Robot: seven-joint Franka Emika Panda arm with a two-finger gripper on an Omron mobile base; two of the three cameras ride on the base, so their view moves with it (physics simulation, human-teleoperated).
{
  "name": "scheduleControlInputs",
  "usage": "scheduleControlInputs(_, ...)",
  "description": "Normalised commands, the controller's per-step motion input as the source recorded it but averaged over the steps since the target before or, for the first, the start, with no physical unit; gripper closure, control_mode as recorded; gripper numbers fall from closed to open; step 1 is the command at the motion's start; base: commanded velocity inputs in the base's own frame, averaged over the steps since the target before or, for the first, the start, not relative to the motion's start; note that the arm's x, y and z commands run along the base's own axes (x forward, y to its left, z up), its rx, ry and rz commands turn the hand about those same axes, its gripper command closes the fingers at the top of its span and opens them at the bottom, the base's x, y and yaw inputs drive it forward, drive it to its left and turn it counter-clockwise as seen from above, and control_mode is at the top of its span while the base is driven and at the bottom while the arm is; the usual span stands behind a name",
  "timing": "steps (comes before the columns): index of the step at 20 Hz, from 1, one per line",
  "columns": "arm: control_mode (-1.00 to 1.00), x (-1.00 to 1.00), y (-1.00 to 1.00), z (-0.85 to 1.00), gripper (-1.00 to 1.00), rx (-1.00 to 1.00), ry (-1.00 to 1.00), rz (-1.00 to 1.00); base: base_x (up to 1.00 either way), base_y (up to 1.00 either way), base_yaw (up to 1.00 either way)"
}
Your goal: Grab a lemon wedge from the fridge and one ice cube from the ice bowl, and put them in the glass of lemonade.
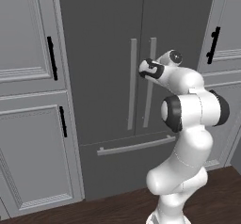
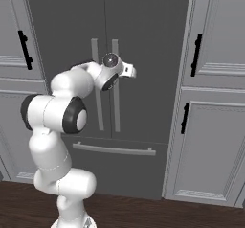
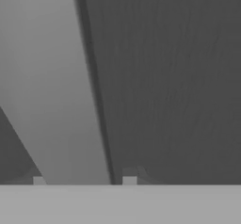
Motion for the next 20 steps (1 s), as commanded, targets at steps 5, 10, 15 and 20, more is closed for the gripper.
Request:
scheduleControlInputs(5,-1.00,-0.55,-1.00,0.13,1.00,0.16,0.00,-0.11,0.00,0.00,0.00)
scheduleControlInputs(10,-1.00,-0.95,-1.00,0.26,1.00,0.16,0.00,-0.11,0.00,0.00,0.00)
scheduleControlInputs(15,-1.00,-1.00,-1.00,0.26,1.00,0.14,0.00,-0.13,0.00,0.00,0.00)
scheduleControlInputs(20,-1.00,-0.96,-1.00,0.38,1.00,0.11,0.00,-0.13,0.00,0.00,0.00)
